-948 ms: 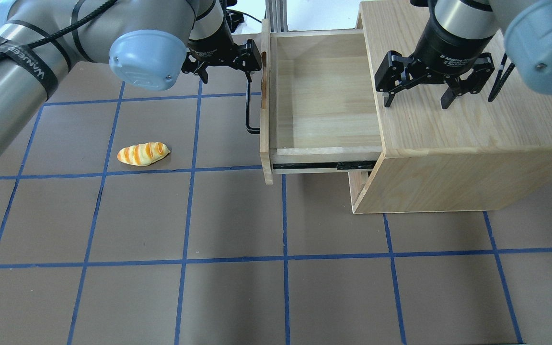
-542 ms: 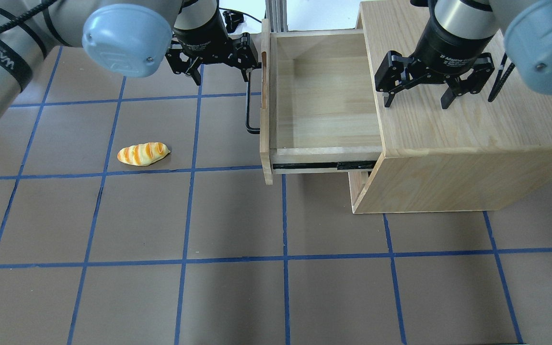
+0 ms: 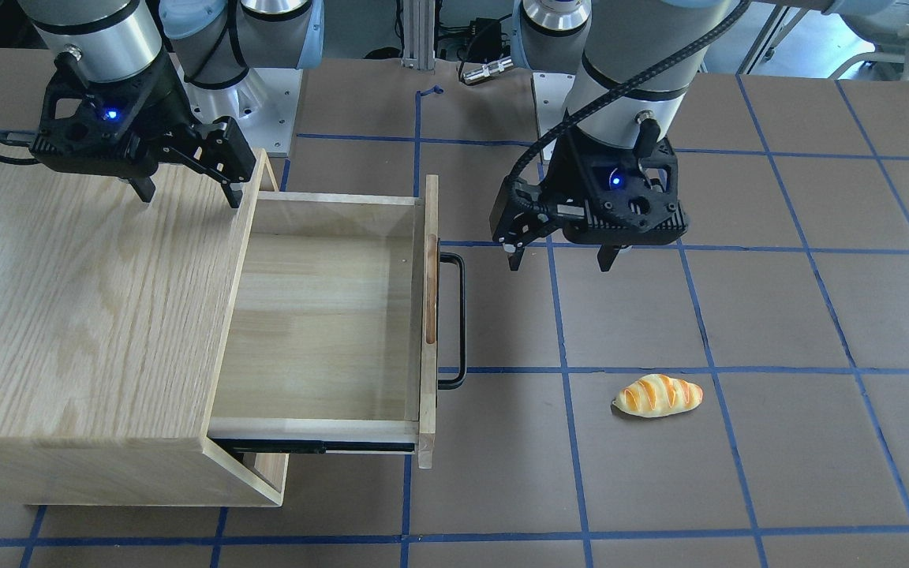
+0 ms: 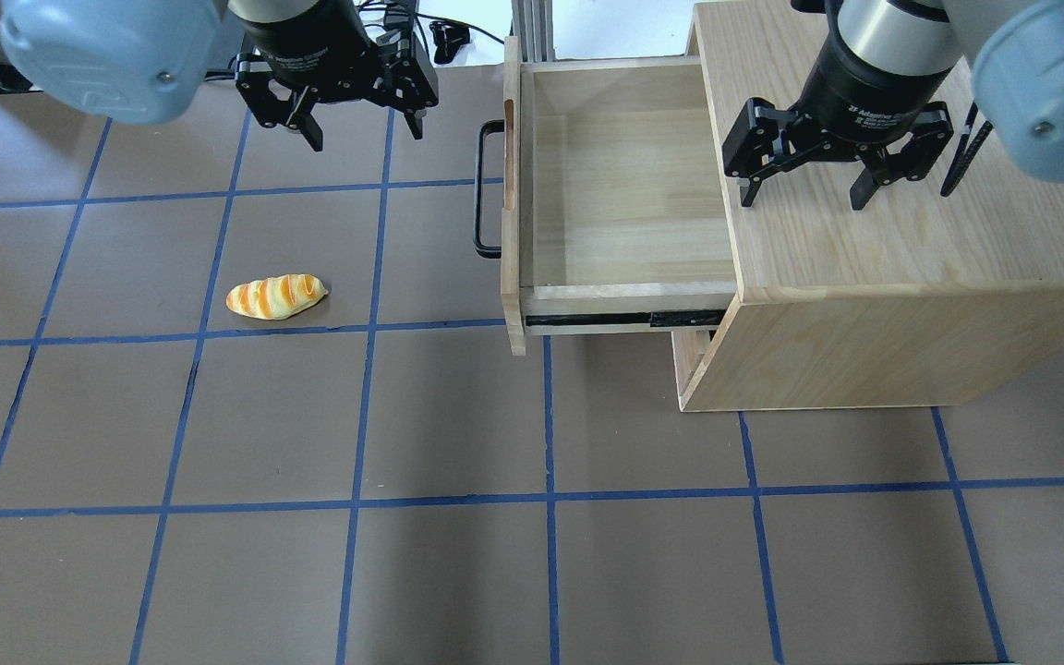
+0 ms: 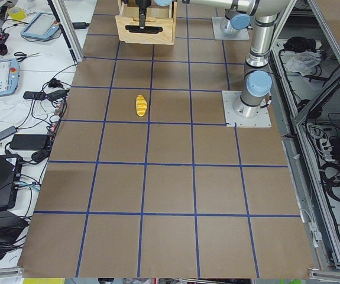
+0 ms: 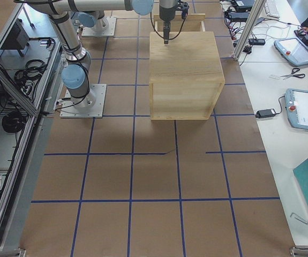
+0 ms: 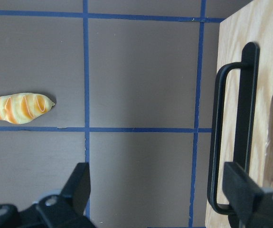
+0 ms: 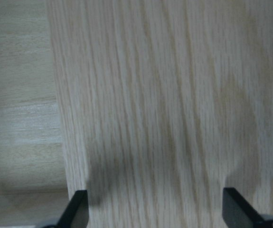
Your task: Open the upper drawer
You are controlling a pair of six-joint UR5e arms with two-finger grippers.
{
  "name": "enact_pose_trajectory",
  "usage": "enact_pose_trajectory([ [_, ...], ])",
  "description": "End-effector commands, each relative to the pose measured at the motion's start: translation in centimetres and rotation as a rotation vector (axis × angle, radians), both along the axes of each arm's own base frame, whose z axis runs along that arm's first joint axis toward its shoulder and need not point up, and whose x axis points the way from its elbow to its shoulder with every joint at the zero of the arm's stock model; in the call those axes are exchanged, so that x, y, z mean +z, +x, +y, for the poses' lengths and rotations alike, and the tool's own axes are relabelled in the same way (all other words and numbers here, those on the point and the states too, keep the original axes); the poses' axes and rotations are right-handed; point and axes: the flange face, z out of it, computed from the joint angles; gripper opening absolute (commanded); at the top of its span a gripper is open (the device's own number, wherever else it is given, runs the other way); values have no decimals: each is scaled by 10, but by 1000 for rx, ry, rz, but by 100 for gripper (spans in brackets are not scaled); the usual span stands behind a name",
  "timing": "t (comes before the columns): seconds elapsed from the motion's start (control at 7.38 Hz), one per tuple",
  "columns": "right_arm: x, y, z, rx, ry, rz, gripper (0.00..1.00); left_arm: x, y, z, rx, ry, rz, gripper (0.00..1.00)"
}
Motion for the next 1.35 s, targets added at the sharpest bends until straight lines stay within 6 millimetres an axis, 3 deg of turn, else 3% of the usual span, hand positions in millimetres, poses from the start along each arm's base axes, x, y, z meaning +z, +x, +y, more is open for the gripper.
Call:
enact_pose_trajectory([
  [0.0,0,0,0,0,0,-1,100,-4,31,9,42,42,-14,100],
  [0.14,0,0,0,0,0,1,100,-4,57,12,45,61,-84,100],
  [0.41,0,0,0,0,0,1,100,2,81,16,-64,61,-99,100],
  [0.54,0,0,0,0,0,-1,100,11,82,23,-64,51,-98,100],
  [0.81,0,-1,0,-2,0,1,100,12,81,40,-68,61,-81,100],
  [1.22,0,0,0,0,0,1,100,1,84,46,-66,76,-87,100],
])
